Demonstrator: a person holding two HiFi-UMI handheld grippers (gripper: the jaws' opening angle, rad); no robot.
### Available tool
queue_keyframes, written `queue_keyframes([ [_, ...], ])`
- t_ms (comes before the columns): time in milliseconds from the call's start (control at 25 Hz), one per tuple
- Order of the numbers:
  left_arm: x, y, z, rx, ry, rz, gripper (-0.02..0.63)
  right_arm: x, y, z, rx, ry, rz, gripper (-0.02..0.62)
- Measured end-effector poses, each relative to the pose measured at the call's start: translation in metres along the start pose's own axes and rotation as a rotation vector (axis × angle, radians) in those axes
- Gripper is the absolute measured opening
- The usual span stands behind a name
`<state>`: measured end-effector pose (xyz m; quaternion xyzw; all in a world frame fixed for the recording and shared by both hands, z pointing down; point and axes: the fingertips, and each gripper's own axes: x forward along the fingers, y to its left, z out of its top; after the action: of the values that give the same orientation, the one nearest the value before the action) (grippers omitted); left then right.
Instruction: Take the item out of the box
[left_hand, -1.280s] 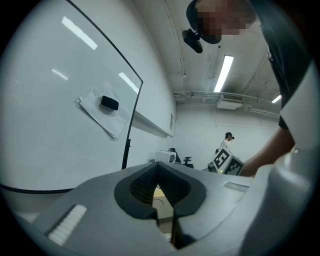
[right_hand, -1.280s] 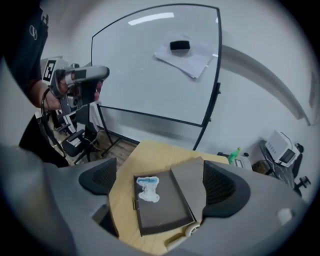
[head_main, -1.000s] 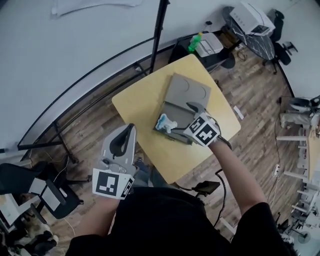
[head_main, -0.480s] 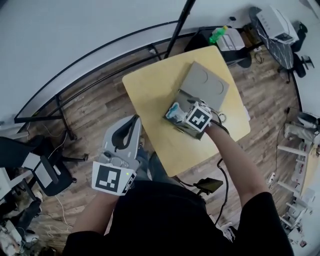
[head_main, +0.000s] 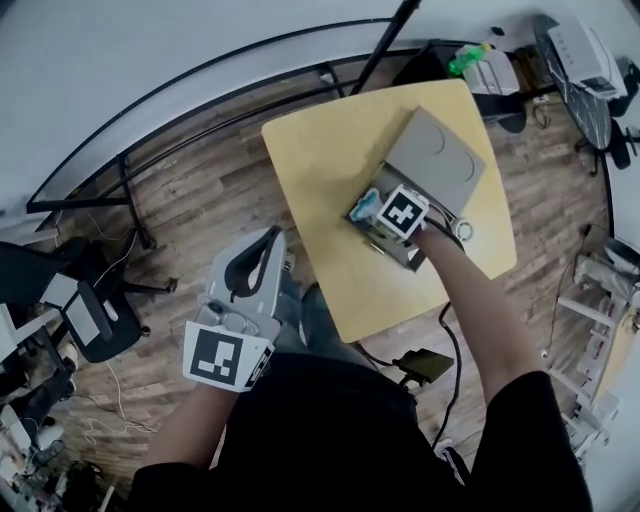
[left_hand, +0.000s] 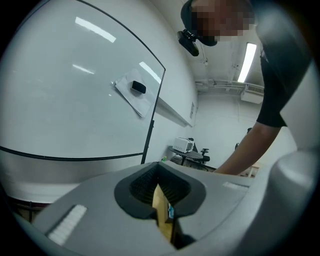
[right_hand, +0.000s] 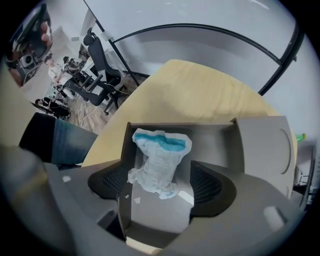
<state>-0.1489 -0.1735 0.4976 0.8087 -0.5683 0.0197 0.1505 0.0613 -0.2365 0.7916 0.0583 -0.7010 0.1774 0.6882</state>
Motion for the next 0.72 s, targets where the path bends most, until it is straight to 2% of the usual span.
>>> queue_keyframes([
  [120, -0.005, 0.004, -0.007, -0.003, 0.005, 0.010, 0.000, 0.012, 0.010, 0.000, 0.013, 0.023, 0.060, 0.322],
  [200, -0.009, 0.007, -0.010, -0.002, 0.000, 0.010, 0.000, 0.020, 0.020, -0.001, 0.036, 0.044, 0.104, 0.303],
  [280, -0.012, 0.007, -0.014, -0.004, 0.005, 0.007, 0.000, 0.023, 0.022, 0.000, 0.043, 0.052, 0.106, 0.279],
  [480, -0.012, 0.003, -0.017, -0.015, 0.014, -0.004, 0.000, 0.022, 0.019, 0.005, 0.033, 0.045, 0.070, 0.177],
  [720, -0.012, -0.005, -0.019, -0.010, 0.028, -0.025, 0.000, 0.024, 0.011, 0.015, -0.028, 0.008, -0.047, 0.125],
])
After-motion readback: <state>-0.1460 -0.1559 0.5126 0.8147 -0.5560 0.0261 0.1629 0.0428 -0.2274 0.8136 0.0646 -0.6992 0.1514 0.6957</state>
